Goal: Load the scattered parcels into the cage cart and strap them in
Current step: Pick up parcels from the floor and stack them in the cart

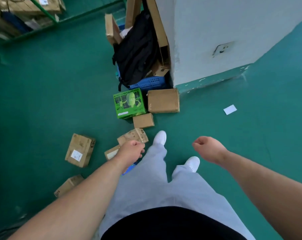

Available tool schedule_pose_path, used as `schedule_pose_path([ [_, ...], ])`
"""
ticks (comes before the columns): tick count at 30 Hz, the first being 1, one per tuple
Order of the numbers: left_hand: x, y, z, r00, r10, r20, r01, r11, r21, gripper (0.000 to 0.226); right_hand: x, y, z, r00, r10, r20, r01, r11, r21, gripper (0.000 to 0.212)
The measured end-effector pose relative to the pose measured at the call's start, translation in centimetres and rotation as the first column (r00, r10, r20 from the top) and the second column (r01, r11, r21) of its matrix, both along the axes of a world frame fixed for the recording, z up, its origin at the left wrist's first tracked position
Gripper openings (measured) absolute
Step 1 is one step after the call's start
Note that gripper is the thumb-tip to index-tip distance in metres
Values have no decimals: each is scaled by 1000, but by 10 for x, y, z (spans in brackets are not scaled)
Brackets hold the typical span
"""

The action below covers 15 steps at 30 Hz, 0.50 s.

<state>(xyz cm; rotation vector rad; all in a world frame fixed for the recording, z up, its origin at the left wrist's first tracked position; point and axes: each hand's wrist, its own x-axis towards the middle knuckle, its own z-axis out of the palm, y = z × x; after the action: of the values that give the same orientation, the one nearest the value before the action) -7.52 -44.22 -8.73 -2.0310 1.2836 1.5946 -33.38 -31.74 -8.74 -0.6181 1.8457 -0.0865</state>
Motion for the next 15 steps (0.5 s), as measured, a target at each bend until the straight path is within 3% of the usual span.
schedule_pose_path([
  [4,-28,-55,-43,998,-58,-6,59,996,70,16,-13,-37,-35,998,49,-30,-46,995,92,27],
  [8,-42,-118,-137,991,-130,1,128,980,151,35,-17,-69,-87,998,31,-53,-17,972,236,25],
  [12,-62,-178,-190,992,-118,-41,124,975,185,13,-10,-117,-156,997,63,-51,-45,953,300,24],
  [15,-63,-214,-258,996,-90,-21,92,973,212,9,-5,-161,-221,994,92,-54,-73,955,288,22],
])
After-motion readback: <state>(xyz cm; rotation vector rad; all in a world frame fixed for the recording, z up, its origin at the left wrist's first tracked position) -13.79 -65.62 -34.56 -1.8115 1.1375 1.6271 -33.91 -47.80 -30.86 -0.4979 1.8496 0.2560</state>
